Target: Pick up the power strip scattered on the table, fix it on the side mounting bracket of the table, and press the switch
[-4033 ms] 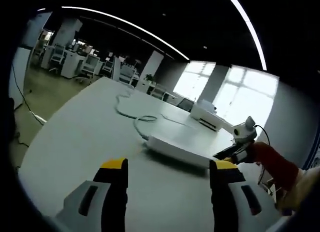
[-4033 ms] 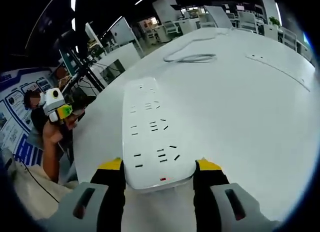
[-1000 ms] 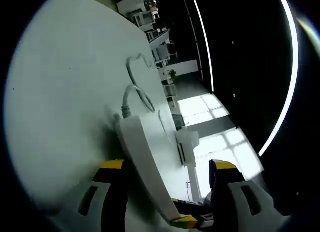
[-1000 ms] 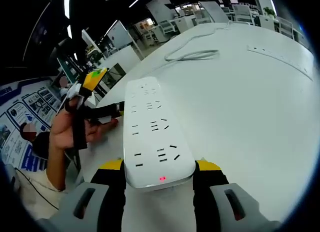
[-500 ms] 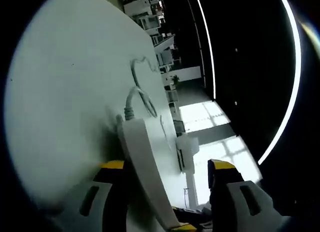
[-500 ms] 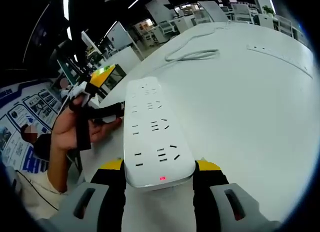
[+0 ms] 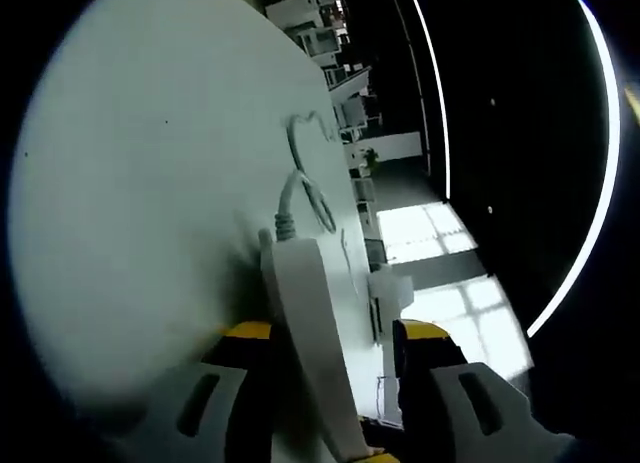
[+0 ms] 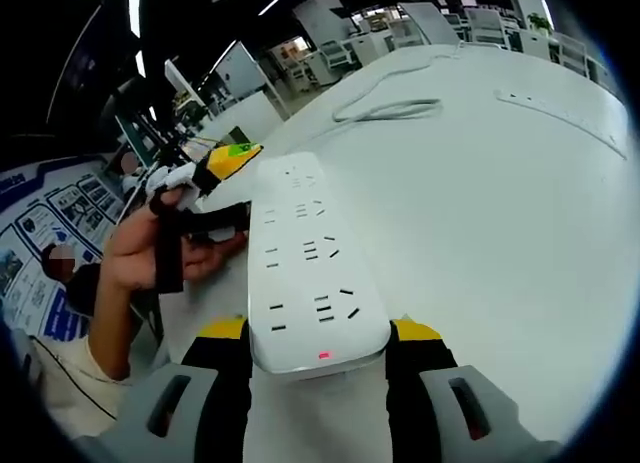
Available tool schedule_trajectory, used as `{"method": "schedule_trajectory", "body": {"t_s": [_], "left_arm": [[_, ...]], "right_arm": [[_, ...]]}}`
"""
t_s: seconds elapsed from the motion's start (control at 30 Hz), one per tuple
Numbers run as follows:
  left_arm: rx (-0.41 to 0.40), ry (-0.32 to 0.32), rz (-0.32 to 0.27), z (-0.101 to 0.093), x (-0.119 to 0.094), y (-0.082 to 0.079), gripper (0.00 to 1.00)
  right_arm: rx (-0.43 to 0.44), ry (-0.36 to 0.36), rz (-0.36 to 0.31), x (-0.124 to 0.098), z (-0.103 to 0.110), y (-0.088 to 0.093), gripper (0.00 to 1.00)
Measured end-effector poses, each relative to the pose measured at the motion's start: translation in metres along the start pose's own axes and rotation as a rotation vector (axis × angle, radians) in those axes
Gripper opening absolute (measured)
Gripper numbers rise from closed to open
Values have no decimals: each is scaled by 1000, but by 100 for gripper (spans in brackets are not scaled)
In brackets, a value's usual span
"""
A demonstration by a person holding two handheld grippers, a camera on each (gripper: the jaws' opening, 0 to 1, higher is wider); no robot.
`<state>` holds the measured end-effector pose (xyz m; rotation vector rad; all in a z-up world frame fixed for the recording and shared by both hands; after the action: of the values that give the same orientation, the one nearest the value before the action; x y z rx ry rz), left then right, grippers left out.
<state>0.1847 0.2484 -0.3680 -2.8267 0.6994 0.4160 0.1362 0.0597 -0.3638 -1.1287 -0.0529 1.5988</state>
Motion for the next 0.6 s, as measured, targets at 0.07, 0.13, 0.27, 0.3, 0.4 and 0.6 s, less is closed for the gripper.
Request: {"method": "schedule_trajectory", "body": {"t_s": [0.07, 0.13, 0.27, 0.3, 0.4, 0.6], "left_arm": [[-14, -4, 4, 2, 0, 1, 46], [-29, -8, 8, 3, 0, 1, 46], [-41, -20, 11, 5, 0, 1, 42], [-42, -25, 11, 5, 0, 1, 41], [-49, -37, 8, 6, 2, 0, 40], [-58, -71, 13, 10, 2, 1, 33]], "right_arm": [[-4, 2, 1, 0, 1, 1, 48], [-8, 5, 3, 0, 2, 2, 48], [-10, 5, 3, 0, 2, 2, 48], [-10, 5, 3, 0, 2, 2, 48], [-15, 8, 6, 0, 3, 2, 48], [-16, 9, 5, 0, -1, 0, 48]]}}
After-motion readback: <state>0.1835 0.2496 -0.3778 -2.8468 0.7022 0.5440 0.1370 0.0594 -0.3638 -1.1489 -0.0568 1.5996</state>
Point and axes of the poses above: the point that each gripper's makers call its tool centre point, and the gripper's own axes: x roughly forward along the fingers, z roughly to its left, y roughly out of its underside, the point moved 5 cm from there along -x, roughly backward along the fingers, and after that the axes turned 8 degrees about -y, right-handed, at the moved point
